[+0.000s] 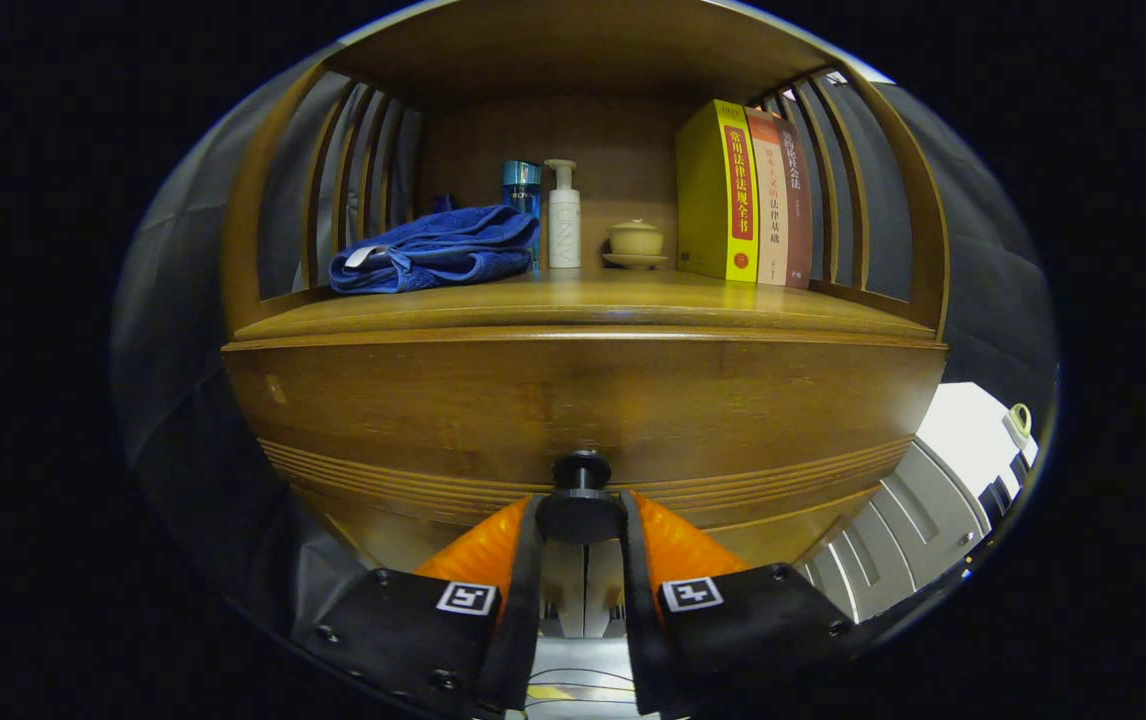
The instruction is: Pull open the drawer, take out the items inside it, and place them on the countertop above the cabinet.
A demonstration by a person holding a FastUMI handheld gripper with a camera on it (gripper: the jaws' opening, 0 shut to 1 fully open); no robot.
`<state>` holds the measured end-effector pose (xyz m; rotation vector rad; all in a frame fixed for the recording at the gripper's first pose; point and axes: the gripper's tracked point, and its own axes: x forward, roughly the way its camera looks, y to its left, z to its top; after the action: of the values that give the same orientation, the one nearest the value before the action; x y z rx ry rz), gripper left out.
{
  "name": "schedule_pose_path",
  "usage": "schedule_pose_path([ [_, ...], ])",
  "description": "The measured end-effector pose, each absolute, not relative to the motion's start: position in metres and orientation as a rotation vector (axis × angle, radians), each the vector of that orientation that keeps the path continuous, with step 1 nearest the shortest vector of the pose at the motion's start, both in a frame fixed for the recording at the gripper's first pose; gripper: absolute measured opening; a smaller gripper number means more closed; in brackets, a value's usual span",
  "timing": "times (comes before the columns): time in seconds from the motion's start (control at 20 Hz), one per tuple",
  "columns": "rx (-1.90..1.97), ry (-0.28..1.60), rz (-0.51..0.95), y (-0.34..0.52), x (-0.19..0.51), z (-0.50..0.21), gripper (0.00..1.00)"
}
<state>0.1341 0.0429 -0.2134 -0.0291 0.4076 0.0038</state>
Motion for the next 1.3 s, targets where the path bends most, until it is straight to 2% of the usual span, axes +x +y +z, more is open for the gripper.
schedule_pose_path([
  [0.7,-0.027,0.438,-0.003,0.043,0.076,-0.213,0.46],
  [1.3,-0.033,0.464,-0.004,0.044,-0.001,-0.213,0.46],
])
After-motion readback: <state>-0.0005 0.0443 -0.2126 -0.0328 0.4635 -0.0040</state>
